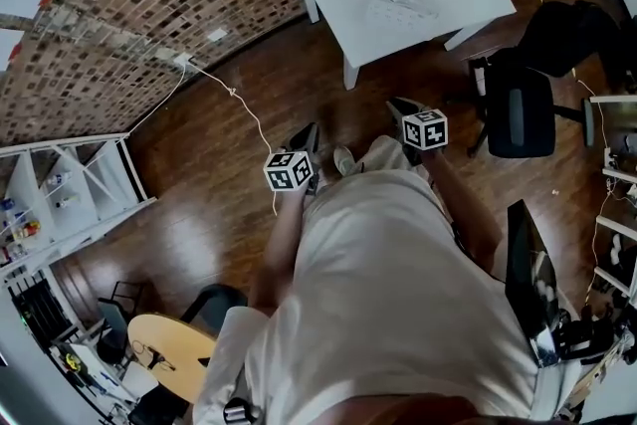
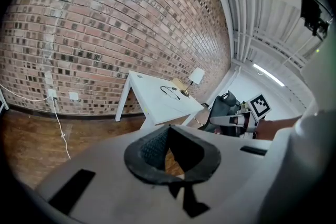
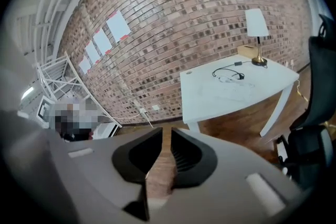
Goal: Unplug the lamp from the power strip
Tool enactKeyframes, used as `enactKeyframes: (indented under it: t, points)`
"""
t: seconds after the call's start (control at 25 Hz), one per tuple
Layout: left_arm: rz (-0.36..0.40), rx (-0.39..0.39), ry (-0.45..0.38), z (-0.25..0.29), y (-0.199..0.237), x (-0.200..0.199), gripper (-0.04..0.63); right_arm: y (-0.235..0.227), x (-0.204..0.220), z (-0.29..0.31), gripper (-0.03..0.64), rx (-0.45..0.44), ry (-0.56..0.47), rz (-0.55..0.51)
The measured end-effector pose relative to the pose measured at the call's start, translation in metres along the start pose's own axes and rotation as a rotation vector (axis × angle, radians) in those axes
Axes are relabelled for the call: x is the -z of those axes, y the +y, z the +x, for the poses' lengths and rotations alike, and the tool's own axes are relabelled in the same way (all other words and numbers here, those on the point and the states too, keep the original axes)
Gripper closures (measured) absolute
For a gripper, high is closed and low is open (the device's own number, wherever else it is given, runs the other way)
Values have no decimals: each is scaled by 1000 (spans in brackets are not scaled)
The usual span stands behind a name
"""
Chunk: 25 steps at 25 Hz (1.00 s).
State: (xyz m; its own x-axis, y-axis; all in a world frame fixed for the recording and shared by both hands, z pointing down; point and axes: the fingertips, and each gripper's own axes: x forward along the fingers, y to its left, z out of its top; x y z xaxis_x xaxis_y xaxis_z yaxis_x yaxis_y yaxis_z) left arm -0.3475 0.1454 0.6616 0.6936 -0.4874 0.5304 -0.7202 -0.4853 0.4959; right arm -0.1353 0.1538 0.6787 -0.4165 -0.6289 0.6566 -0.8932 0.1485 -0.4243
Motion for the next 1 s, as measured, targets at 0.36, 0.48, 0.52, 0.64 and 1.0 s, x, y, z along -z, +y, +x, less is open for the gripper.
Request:
enactKeyframes:
  t: [0.36, 0.48, 0.52, 0.64, 1.0]
  points:
    - [57, 38, 33, 19, -29, -1, 594, -21, -14, -14, 572, 46, -9, -88]
    - [74, 38, 42, 26, -40, -2, 594, -28, -7, -16, 572, 31, 2, -83]
    - [72, 34, 37, 31, -43, -6, 594, -30, -9, -16, 572, 23, 8, -91]
    - [63, 22, 40, 42, -59, -8, 594, -38, -12, -23, 572, 0, 19, -114]
    - [60, 19, 68, 90, -125, -4, 594, -79, -12, -49, 574, -52, 68, -158]
